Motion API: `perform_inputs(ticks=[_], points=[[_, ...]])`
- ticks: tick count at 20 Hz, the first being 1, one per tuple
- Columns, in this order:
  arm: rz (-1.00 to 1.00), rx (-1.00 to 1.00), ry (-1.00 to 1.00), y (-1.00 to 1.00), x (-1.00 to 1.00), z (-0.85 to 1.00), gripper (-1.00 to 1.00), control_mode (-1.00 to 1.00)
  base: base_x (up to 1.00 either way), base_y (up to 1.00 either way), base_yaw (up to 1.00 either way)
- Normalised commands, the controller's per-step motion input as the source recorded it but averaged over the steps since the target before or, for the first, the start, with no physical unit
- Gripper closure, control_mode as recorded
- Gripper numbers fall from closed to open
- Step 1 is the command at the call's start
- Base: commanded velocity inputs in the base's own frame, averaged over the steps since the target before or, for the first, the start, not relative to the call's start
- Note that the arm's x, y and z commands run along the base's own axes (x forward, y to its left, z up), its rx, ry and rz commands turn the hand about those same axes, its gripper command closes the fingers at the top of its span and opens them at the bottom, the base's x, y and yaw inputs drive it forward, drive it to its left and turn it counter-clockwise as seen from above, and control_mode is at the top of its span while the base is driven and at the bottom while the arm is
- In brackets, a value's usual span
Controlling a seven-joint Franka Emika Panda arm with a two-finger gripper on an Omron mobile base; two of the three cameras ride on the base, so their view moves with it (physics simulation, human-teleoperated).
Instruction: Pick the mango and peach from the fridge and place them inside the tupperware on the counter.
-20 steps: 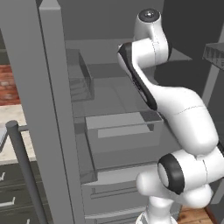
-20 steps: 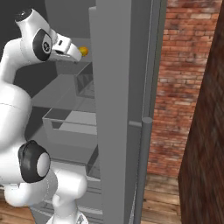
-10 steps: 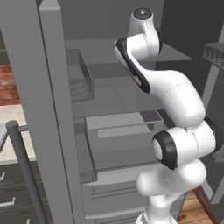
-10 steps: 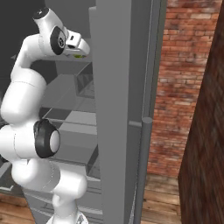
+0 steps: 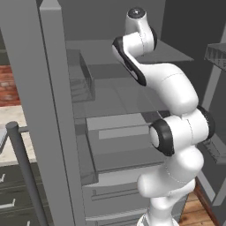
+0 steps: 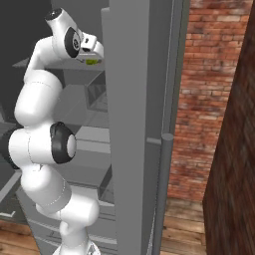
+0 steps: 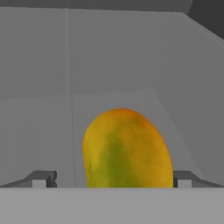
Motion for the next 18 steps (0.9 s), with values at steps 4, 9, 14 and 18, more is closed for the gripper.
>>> perform_inputs(ticks=[4, 9, 14, 18], points=[[-0.01, 0.00, 0.10, -0.17, 0.00, -0.18, -1.00, -1.00, 0.00, 0.00, 0.00], [-0.01, 0.00, 0.09, -0.14, 0.01, -0.21, 1.00, -1.00, 0.00, 0.00, 0.00], [0.00, 0.00, 0.00, -0.05, 0.01, -0.23, 1.00, -1.00, 0.00, 0.00, 0.00], [0.03, 0.00, -0.09, -0.06, 0.00, -0.22, 1.00, -1.00, 0.00, 0.00, 0.00]])
